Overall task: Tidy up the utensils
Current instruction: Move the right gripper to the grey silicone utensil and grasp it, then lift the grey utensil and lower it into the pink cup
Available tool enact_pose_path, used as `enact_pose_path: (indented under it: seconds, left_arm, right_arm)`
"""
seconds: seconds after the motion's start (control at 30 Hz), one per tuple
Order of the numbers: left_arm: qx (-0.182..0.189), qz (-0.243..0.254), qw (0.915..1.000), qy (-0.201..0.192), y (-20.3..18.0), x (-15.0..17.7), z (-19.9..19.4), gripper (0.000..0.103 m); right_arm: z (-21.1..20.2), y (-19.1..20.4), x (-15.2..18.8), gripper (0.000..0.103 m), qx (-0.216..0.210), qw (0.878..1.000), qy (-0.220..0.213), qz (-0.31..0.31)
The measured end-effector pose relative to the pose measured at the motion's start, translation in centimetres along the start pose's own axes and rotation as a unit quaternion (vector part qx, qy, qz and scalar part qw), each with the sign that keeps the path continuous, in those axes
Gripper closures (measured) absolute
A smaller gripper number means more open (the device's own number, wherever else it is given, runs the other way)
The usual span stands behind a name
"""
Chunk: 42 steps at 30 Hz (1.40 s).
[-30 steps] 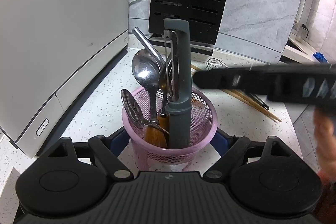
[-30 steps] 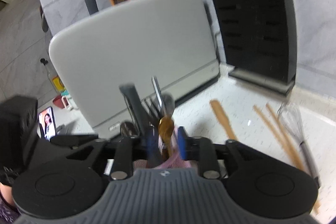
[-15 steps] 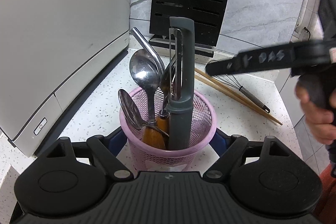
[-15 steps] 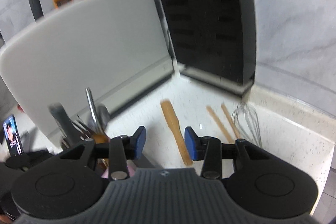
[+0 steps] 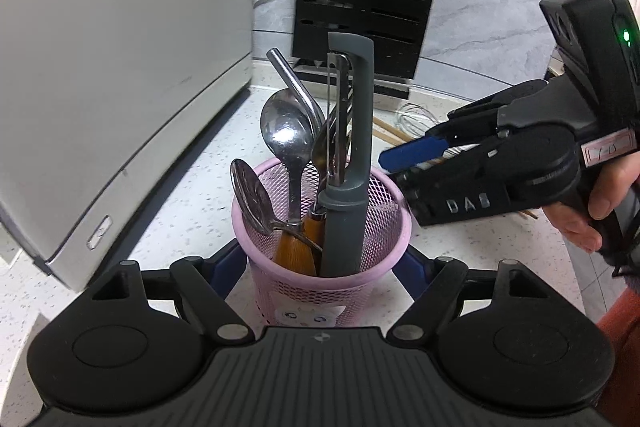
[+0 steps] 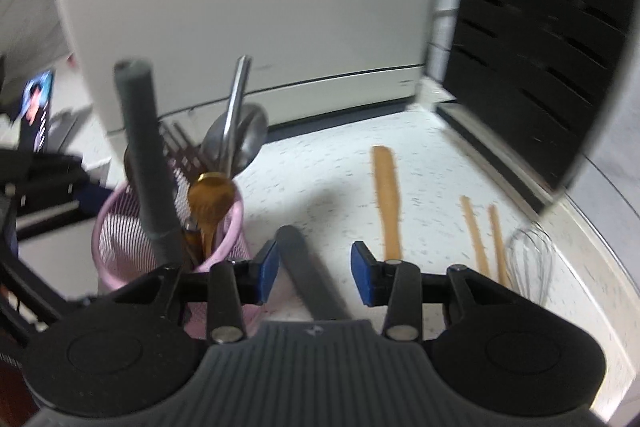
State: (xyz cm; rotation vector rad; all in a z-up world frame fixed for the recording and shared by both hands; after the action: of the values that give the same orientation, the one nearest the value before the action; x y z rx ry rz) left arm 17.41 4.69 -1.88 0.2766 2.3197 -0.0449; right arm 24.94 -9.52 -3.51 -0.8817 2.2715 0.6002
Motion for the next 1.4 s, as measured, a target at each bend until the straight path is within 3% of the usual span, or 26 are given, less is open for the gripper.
enact_pose_path:
  seconds: [0.17, 0.27, 0.7, 1.07, 1.4]
  left_arm:
    - [0.000, -0.002, 1.0000, 0.003, 1.0, 0.2, -0.2, 0.012]
    - [-0.003, -0.004, 1.0000, 0.004, 1.3, 0.3, -0.4, 0.012]
    - [0.003, -0.006, 1.0000, 0.006, 2.4, 0.1, -0.1, 0.012]
    - [0.002, -0.007, 1.0000, 0.006, 2.3, 0.2, -0.2, 0.012]
    - [-0.001, -0.010, 0.9999, 0.007, 2.2, 0.3, -0.3, 0.012]
  right_arm:
    - [2.0, 0.7, -0.5, 0.064, -0.009, 0.997, 0.055, -0.048]
    - [3.4, 0.8, -0.8, 0.071, -0.010, 0.994, 0.086, -0.066]
    - [7.7, 0.5, -2.7, 0.075, -0.018, 0.980, 0.154, -0.121]
    - [8.2, 0.2, -2.8, 0.079, -0.025, 0.979, 0.161, -0.120]
    - [7.3, 0.7, -2.3, 0.082, -0.005, 0.982, 0.142, -0.124]
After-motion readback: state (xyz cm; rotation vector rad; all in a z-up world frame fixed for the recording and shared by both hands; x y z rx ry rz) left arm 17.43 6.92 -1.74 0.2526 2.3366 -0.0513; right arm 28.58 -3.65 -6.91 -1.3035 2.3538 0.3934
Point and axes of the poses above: each gripper's, at about its wrist camera, not at the fingertips, and z roughly the way its jaws point, y to its left, x to its underside, the point moved 3 cm from there along z, roughly the way its jaws point, and after that the axes turned 12 degrees about -x, right-handed, at the moved point
